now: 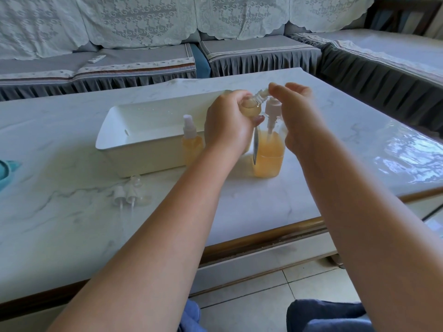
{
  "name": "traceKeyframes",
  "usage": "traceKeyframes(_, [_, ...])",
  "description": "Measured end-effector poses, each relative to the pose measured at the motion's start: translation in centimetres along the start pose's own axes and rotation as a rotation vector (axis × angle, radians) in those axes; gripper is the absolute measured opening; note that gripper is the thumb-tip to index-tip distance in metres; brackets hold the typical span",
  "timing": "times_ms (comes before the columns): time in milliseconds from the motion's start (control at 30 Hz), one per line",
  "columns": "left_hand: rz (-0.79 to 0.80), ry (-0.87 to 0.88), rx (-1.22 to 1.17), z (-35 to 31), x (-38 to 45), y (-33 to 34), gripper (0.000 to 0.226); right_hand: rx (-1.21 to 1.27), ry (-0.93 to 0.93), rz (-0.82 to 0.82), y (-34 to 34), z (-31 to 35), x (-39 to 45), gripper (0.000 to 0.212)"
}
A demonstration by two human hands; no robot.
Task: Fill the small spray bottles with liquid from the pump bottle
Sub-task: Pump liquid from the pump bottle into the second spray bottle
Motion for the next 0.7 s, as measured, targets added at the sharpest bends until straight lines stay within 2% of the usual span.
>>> traceKeyframes(233, [-0.028, 0.024, -0.052, -0.42, 0.31, -0.07, 0.047, -0.007, 0.036, 0.063, 0.08, 0.06, -0.19, 0.073])
traceKeyframes(333, [-0.025, 0.022, -0.047, -0.34, 0.30, -0.10, 0.047, -0.016, 0.046, 0.070, 0.10, 0.16, -0.25, 0.074])
traceKeyframes(433, [-0.023, 0.020, -0.043, -0.29, 0.32, -0.15, 0.048, 0.011, 0.029, 0.086, 0.19, 0.25, -0.34, 0.083])
traceKeyframes(600, [-0.010, 0.018, -0.019, -0.26, 0.10, -0.20, 0.046, -0.007, -0.008, 0.045, 0.04, 0.27, -0.47, 0.087])
traceKeyframes(700, [0.008, 0.012, 0.017, 0.04, -0.15, -0.12, 0.047, 0.004, -0.012, -0.023, 0.16, -0.11, -0.30, 0.070])
Point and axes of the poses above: each hand's wrist, its own x-axis towards the middle knuckle, its own y-axis out of the palm, z = x × y, the point moved 1 cm from there along x, towards the middle knuckle, and after that the axes turned 9 degrees about -x, right-handed, at the moved point
